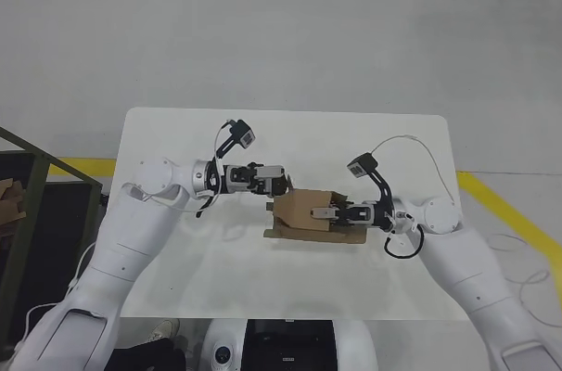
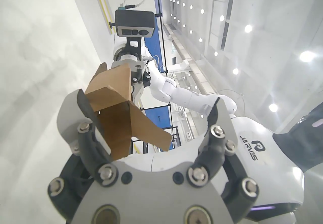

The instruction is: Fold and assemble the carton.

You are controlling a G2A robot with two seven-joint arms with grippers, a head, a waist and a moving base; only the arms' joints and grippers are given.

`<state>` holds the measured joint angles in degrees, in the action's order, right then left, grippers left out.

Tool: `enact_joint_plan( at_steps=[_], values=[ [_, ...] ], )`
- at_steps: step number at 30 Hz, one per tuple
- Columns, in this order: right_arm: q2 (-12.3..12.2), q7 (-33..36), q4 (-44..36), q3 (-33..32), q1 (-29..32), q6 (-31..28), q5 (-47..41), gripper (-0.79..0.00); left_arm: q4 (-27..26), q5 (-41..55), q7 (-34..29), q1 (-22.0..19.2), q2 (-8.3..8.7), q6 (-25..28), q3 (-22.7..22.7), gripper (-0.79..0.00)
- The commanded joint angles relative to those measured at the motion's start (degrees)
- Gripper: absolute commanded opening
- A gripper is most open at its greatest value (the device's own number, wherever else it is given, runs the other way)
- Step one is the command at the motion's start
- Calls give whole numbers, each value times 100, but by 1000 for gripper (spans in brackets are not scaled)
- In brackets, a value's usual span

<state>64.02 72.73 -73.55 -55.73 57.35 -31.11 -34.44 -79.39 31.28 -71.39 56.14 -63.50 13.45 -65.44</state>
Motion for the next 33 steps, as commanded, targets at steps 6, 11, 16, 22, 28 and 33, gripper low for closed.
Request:
enact_joint_plan(
  at_steps=[6,11,16,22,28,33],
  values=[
    [49,26,-42,122,-21,45,-16,-785,40,69,-14,-126,-40,46,138,0],
    [89,57,-5,212,-73,60,-32,-785,128,110,-41,-238,-72,91,239,0],
    [116,87,59,244,-97,66,-79,-785,203,136,-99,-308,-86,132,277,0],
    [140,20,182,229,-128,23,-89,-785,248,107,-44,-320,-74,214,198,0],
    [130,-73,339,107,-195,10,14,-785,17,11,-28,-153,-16,195,20,0],
    [118,-174,395,-7,-220,10,68,-785,-248,-9,-13,22,18,145,-56,0]
  ],
)
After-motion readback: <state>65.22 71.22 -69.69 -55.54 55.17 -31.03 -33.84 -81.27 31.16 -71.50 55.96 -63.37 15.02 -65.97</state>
